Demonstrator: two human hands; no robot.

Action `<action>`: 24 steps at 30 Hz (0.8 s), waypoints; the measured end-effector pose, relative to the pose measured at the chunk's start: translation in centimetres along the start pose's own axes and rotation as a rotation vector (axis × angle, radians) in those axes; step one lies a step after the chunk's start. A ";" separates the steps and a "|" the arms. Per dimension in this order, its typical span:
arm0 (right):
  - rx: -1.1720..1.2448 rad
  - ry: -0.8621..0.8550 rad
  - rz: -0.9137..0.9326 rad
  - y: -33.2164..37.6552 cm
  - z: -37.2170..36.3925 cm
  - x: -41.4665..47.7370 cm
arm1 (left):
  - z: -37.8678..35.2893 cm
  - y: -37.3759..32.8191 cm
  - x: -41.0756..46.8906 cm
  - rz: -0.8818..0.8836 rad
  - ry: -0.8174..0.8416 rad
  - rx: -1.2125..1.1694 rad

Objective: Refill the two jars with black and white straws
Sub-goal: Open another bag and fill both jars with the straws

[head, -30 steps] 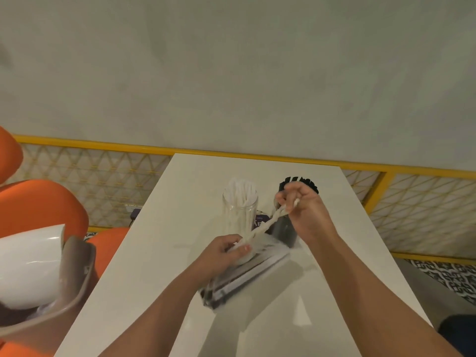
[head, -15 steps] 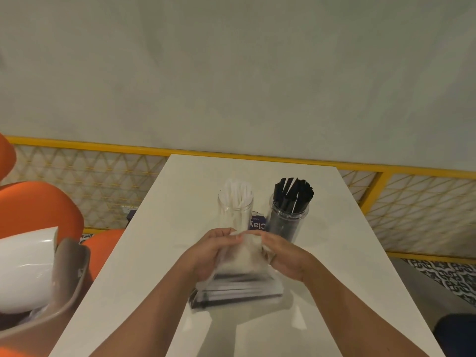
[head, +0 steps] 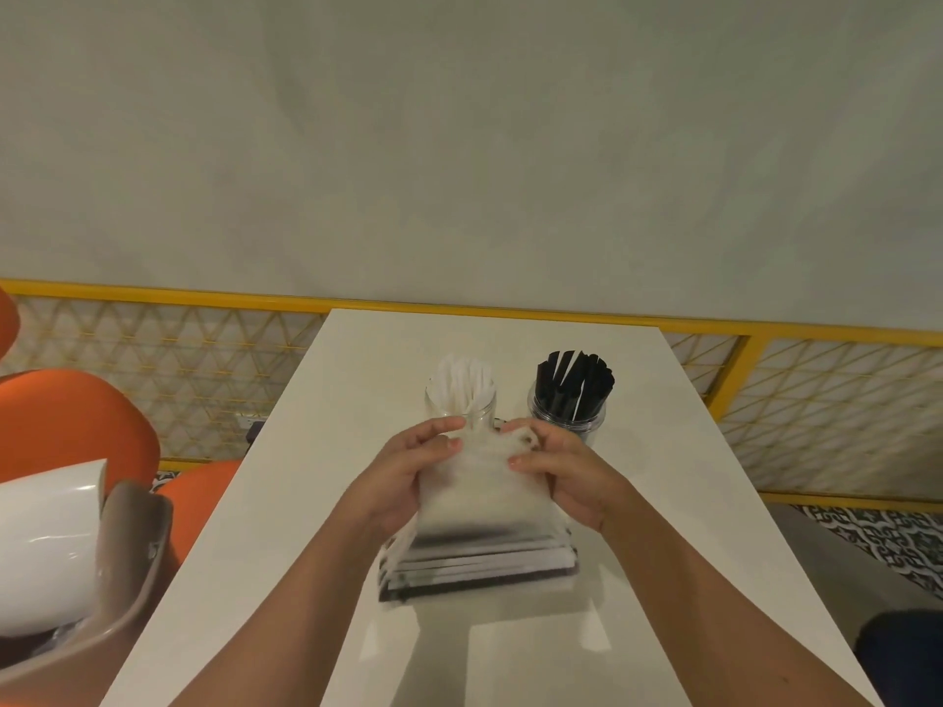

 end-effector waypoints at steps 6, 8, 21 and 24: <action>0.005 0.019 -0.027 0.0 0.3 -0.5 | 0.7 0.1 -0.9 0.092 0.120 0.351; -0.044 0.074 0.009 0.5 -0.7 -0.1 | -0.1 0.1 -0.7 0.079 0.158 0.461; 0.129 -0.350 0.092 2.4 0.7 -0.9 | 1.8 -1.9 -1.8 0.240 0.138 1.093; -0.005 -0.302 0.106 2.9 0.5 -1.1 | 1.9 -1.5 -1.5 0.290 0.153 1.431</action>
Point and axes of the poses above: each hand's wrist, its own x-axis towards the middle knuckle, its own z-axis out of the back of the hand, y = z × x, the point moved 1 cm from there along x, towards the middle knuckle, and after that the axes turned 4 degrees about y, right-handed, at the moved point
